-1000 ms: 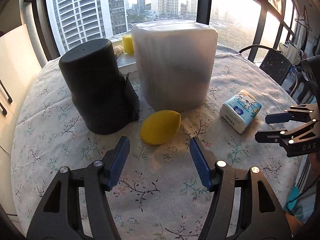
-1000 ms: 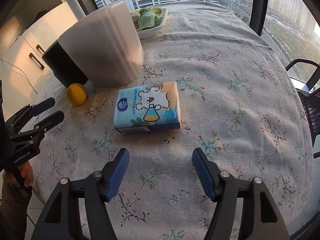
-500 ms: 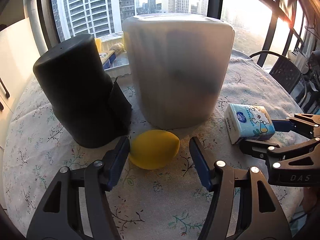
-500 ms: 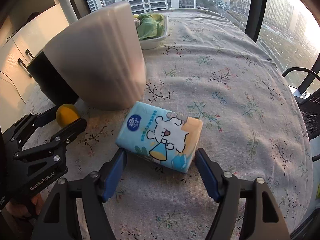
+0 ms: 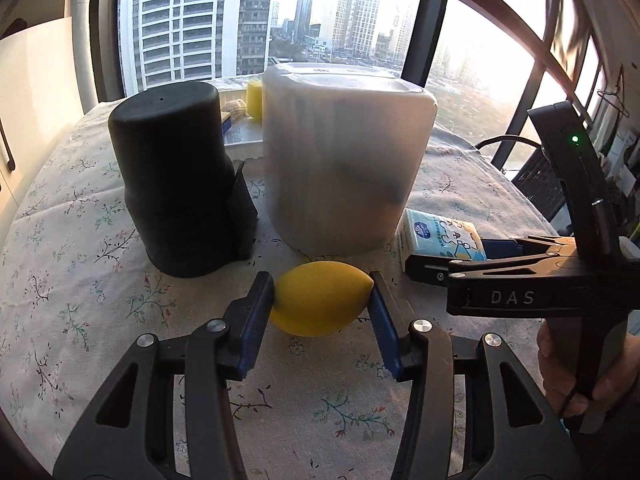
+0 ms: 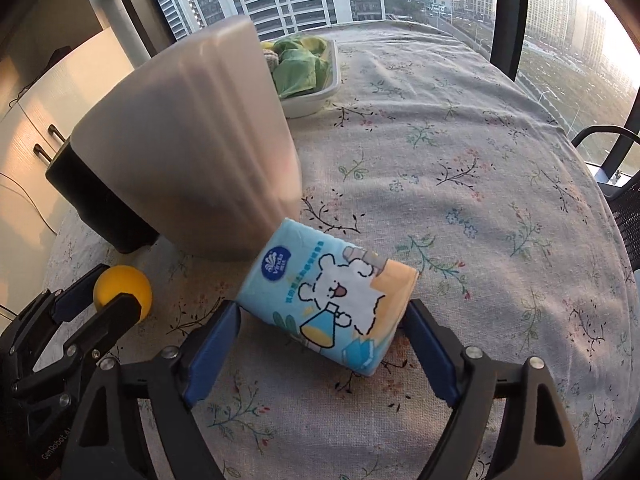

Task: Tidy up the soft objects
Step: 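Grasp the yellow egg sponge with the left tool while the right tool grasps the blue tissue pack, then carry the egg sponge and tissue pack over the white tray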

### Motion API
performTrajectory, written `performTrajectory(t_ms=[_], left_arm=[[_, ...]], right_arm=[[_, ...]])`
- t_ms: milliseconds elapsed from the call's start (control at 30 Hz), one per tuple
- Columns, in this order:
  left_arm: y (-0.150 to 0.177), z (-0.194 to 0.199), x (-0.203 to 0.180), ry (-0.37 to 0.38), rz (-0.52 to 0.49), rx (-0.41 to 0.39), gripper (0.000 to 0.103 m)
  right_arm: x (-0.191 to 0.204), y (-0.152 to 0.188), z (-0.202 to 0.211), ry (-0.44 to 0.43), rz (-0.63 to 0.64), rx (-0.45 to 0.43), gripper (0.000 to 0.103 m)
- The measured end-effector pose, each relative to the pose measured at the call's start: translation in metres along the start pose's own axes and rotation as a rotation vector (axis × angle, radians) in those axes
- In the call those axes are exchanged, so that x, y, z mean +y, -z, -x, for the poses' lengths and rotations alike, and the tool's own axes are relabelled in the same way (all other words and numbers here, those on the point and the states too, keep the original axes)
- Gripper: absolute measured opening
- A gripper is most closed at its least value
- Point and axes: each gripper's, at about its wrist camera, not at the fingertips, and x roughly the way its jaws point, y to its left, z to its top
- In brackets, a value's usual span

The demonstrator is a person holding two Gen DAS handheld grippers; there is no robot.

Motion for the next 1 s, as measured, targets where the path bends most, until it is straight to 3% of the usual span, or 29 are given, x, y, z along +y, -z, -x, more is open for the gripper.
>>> performTrajectory(t_ms=[233, 300, 367, 600, 867, 1000], left_arm=[[0.003, 0.002, 0.008, -0.002, 0.035, 0.011, 0.045], [0.001, -0.003, 0.007, -0.002, 0.049, 0.008, 0.045], [0.002, -0.001, 0.009, -0.005, 0.053, 0.005, 0.045], [0.005, 0.004, 0.015, 0.013, 0.076, 0.000, 0.045], [0.007, 0.020, 0.026, -0.019, 0.099, -0.017, 0.045], [0.006, 0.030, 0.039, -0.065, 0.106, -0.036, 0.045]], right_arm=[[0.011, -0.009, -0.009, 0.056, -0.030, 0.029, 0.097], [0.014, -0.006, -0.010, 0.092, -0.010, -0.001, 0.094], [0.017, -0.002, -0.009, 0.150, 0.037, -0.019, 0.084], [0.008, 0.014, 0.012, 0.049, 0.014, -0.008, 0.083], [0.003, 0.015, 0.044, 0.056, 0.030, -0.049, 0.083], [-0.003, 0.006, 0.048, 0.102, 0.046, -0.067, 0.083]])
